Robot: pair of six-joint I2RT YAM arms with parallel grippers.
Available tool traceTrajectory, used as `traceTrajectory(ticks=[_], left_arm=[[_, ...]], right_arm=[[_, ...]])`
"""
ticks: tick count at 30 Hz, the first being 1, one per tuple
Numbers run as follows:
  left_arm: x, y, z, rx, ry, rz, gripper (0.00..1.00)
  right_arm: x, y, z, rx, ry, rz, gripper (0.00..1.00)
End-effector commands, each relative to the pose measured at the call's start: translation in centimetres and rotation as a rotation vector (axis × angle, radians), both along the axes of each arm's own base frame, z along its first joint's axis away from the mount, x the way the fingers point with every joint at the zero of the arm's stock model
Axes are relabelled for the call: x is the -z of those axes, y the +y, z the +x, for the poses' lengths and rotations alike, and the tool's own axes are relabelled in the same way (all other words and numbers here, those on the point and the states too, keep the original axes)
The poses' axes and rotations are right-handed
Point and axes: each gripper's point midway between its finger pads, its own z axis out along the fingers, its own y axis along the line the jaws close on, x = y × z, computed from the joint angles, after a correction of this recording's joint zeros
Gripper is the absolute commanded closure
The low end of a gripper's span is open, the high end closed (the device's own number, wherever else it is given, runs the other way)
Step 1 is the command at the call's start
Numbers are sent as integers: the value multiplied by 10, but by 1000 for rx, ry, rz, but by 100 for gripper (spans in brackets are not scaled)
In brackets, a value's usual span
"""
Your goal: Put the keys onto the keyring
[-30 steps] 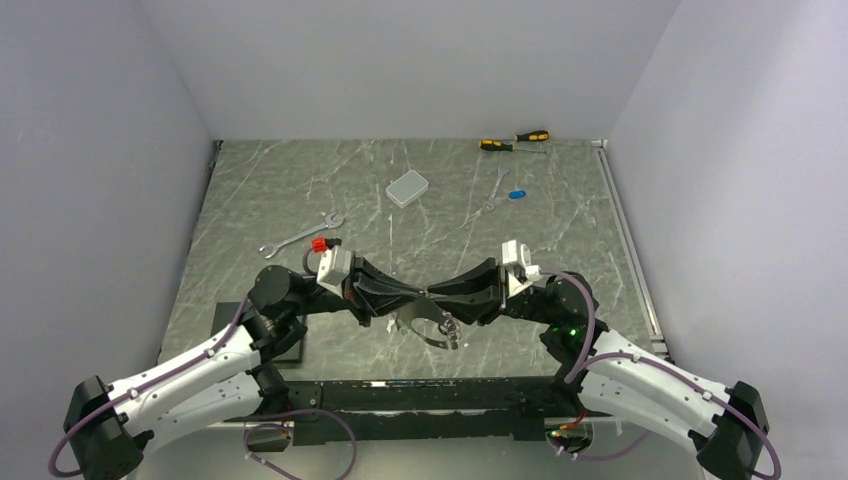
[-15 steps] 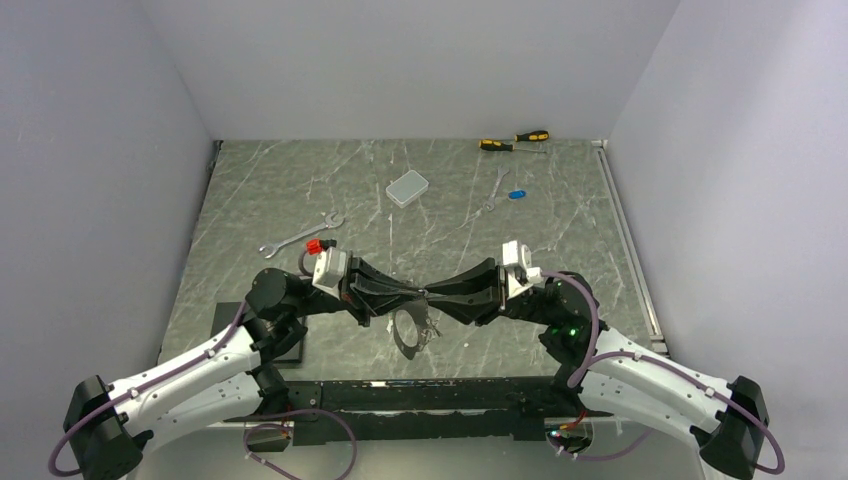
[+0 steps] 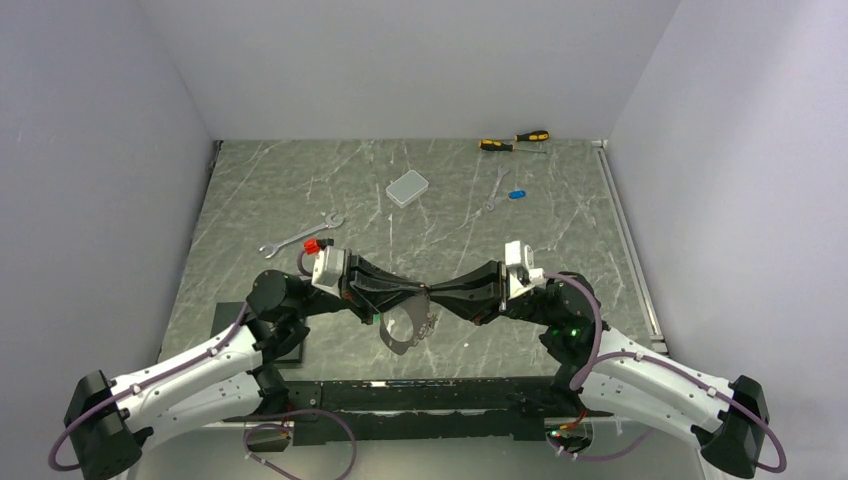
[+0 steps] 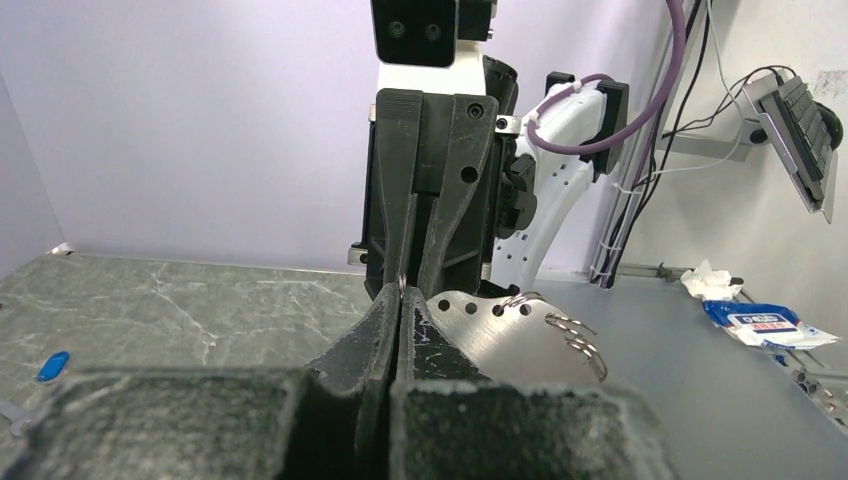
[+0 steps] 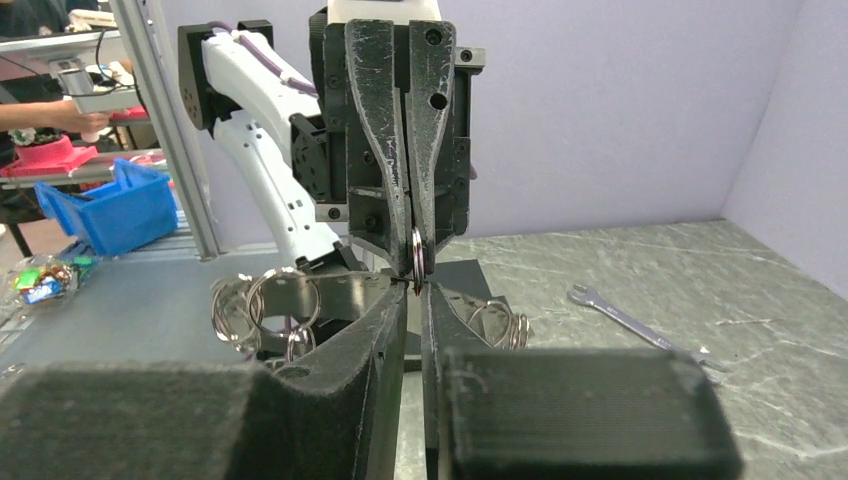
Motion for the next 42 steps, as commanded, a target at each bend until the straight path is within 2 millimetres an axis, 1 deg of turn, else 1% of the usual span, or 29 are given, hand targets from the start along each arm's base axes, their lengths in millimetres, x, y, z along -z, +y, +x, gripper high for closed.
traceTrajectory(ticks=[1, 3, 6, 10, 13, 16, 20, 21, 23, 26, 29, 31, 33, 35, 36, 37, 40, 42], left_arm=[[2, -6, -6, 23, 11, 6, 100], [3, -6, -7, 23, 9, 10, 100], [6, -6, -8, 23, 11, 32, 100], [12, -6, -8, 19, 14, 69, 100], [16, -5, -9, 16, 13, 99, 95], [22, -4, -9, 15, 13, 149, 86], [25, -1, -7, -11, 19, 201, 68], [27, 1, -3, -38, 40, 222, 61], [28, 5, 3, -83, 60, 245, 51], [23, 15, 5, -131, 57, 257, 37], [21, 27, 9, -191, 63, 294, 30], [22, 34, 13, -230, 77, 347, 29], [23, 39, 14, -248, 79, 412, 33], [26, 45, 16, -268, 87, 485, 38], [20, 47, 17, -278, 81, 502, 40], [22, 50, 18, -287, 77, 534, 41], [23, 56, 23, -317, 46, 601, 41], [23, 58, 28, -344, 49, 633, 41]], right_arm=[[-31, -4, -2, 17, -60, 71, 87], [-31, -6, -1, 32, -56, 69, 91], [-31, -8, 5, 72, -47, 58, 100], [-25, -9, 14, 118, -20, 13, 100], [-22, -8, 17, 132, -16, -20, 100], [-18, -7, 21, 150, -8, -57, 100], [-13, -6, 24, 163, -6, -106, 100], [-12, -6, 25, 167, -9, -118, 100], [-7, -6, 27, 176, -7, -153, 100], [3, -5, 31, 189, 0, -218, 100], [11, -4, 34, 196, 12, -276, 100], [16, -4, 36, 204, 3, -315, 100], [19, -3, 37, 198, -1, -350, 100], [28, -4, 37, 194, 5, -409, 100], [33, -4, 38, 197, 11, -441, 100], [35, -4, 40, 202, 16, -467, 100], [44, -6, 46, 232, 39, -542, 100], [49, -8, 55, 280, 66, -586, 100]])
